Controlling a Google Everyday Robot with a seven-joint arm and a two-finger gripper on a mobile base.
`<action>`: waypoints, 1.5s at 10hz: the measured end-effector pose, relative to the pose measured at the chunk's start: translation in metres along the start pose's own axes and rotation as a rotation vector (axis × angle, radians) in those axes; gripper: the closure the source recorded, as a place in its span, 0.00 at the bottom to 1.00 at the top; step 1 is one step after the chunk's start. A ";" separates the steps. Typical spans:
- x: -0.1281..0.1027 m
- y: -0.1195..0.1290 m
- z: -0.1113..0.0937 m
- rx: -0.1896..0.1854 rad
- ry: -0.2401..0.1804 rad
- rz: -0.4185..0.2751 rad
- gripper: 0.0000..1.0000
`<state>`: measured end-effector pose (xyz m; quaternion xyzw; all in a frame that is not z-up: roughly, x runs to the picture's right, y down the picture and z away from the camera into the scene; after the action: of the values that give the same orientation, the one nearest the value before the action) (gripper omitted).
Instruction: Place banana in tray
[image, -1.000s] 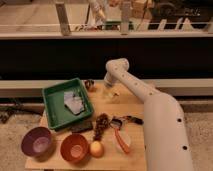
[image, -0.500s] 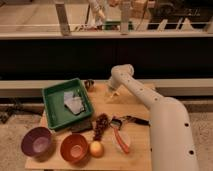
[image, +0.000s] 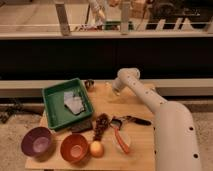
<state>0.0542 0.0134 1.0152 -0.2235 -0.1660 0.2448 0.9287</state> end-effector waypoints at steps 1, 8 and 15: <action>0.002 0.001 0.004 -0.009 -0.022 0.005 0.48; -0.001 0.004 0.007 -0.028 -0.040 -0.004 1.00; -0.016 0.011 -0.013 -0.001 -0.124 -0.142 1.00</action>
<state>0.0421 0.0094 0.9959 -0.1962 -0.2386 0.1917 0.9316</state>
